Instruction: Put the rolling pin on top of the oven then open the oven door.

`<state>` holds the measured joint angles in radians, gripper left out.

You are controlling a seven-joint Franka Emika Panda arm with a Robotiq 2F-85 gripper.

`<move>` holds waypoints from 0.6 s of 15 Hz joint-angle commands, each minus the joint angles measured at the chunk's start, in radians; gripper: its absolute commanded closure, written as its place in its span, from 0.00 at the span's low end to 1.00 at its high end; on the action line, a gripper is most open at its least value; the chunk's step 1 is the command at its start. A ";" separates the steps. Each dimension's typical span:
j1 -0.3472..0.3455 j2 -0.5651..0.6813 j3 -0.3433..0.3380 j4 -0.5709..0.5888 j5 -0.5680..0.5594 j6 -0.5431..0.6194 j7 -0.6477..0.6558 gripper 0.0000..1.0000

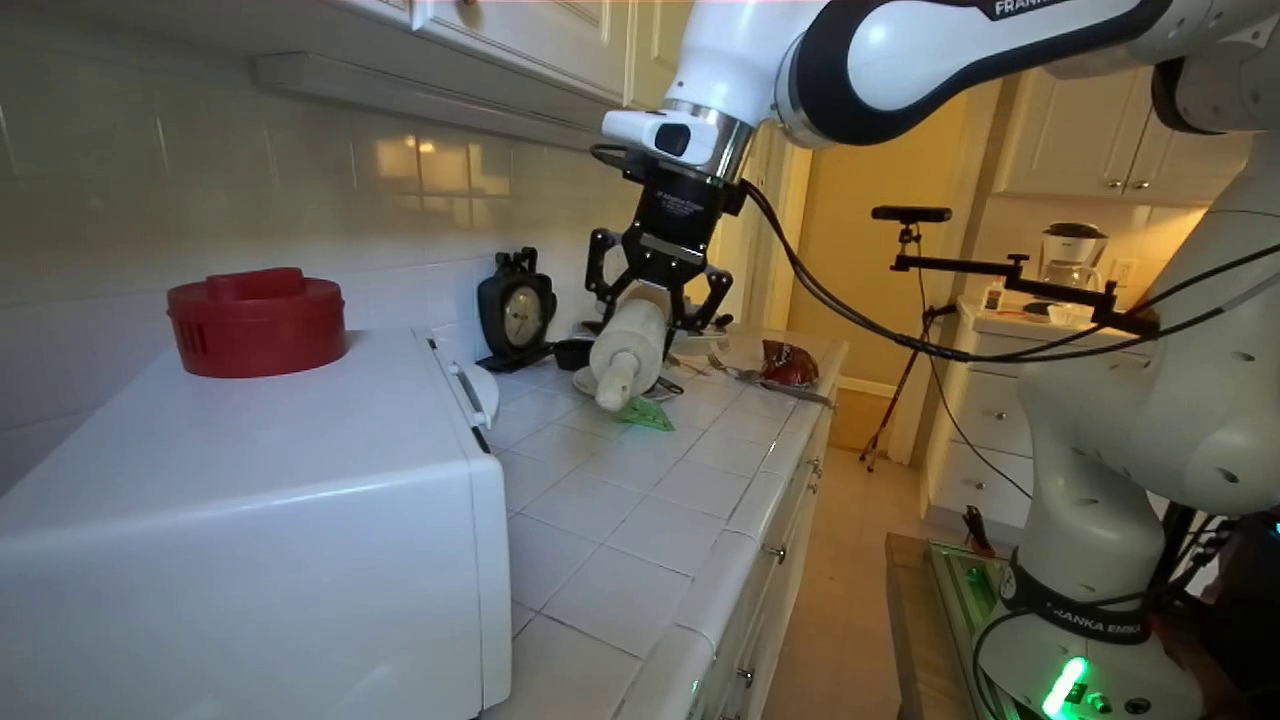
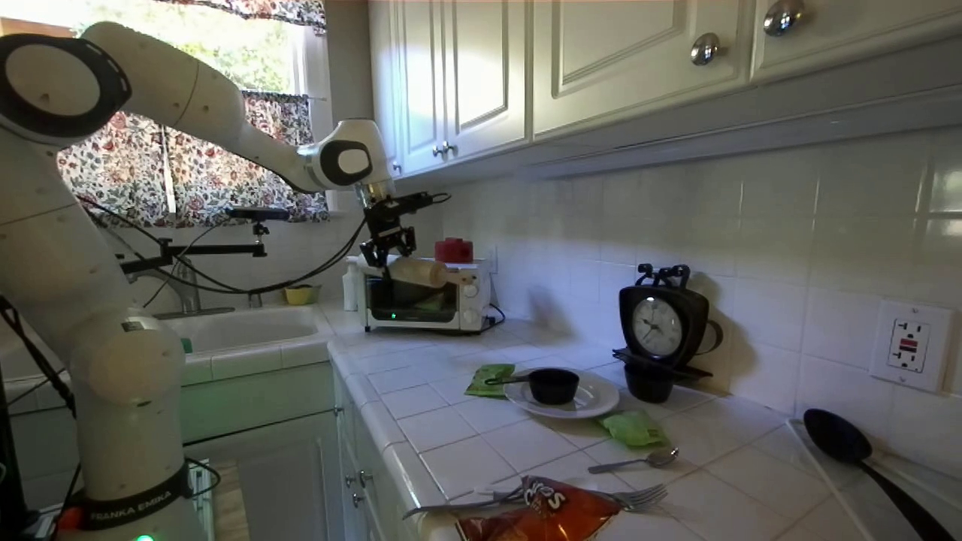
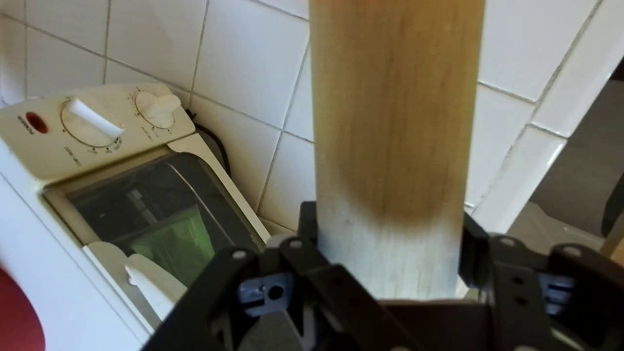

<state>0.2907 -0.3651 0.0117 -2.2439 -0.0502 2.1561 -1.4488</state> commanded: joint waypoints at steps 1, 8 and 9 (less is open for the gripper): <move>-0.007 0.002 0.002 0.027 0.049 0.008 -0.080 0.62; -0.014 0.033 0.028 0.003 0.018 0.055 -0.094 0.62; -0.014 0.044 0.036 0.004 0.013 0.068 -0.099 0.62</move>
<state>0.2843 -0.3445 0.0243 -2.2505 -0.0338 2.1792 -1.5089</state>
